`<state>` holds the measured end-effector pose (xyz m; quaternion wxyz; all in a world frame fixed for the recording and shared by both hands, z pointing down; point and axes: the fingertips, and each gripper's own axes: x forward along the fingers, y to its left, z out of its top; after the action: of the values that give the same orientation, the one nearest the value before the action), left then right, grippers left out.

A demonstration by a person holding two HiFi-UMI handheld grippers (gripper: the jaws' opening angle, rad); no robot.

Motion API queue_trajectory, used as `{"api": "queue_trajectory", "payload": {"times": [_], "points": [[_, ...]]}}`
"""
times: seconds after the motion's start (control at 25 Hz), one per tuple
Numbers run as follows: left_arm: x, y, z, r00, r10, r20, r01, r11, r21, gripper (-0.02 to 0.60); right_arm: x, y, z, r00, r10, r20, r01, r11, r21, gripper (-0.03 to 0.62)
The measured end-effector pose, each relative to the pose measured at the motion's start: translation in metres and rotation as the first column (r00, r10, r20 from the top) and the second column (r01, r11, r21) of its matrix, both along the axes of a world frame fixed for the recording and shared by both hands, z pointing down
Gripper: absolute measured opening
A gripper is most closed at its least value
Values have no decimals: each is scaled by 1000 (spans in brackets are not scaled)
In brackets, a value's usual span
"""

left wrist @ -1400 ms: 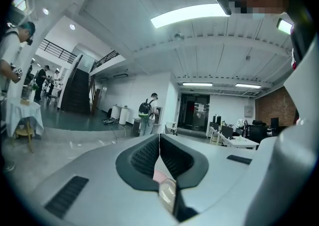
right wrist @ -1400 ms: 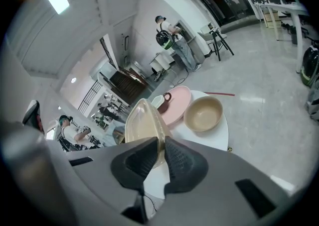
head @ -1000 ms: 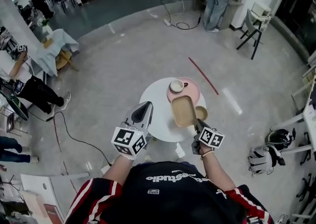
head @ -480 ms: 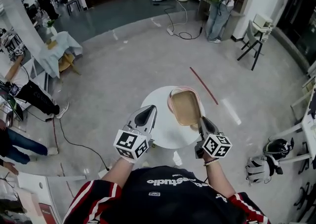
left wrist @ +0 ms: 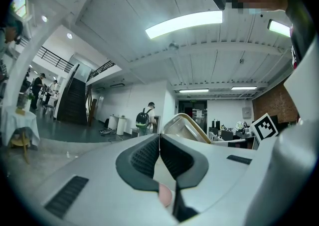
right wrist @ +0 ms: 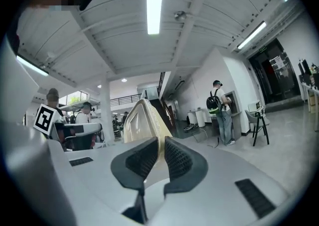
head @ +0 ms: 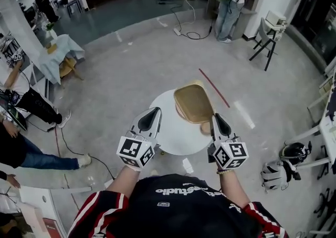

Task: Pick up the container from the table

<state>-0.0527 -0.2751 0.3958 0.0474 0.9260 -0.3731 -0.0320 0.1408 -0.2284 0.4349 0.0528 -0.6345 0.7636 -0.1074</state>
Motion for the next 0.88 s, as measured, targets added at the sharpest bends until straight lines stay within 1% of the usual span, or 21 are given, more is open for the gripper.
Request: {"api": "queue_trajectory", "payload": {"times": [0.28, 0.56, 0.88], "points": [[8, -1, -1, 1000, 15, -2, -15, 1000, 4, 25, 1, 9, -28, 998, 17, -59, -13, 997, 77, 55], [14, -4, 1, 999, 29, -20, -29, 1000, -7, 25, 2, 10, -29, 997, 24, -79, -17, 996, 85, 54], [17, -3, 1, 999, 35, -9, -35, 999, 0, 25, 1, 12, -32, 994, 28, -103, -18, 995, 100, 54]]}}
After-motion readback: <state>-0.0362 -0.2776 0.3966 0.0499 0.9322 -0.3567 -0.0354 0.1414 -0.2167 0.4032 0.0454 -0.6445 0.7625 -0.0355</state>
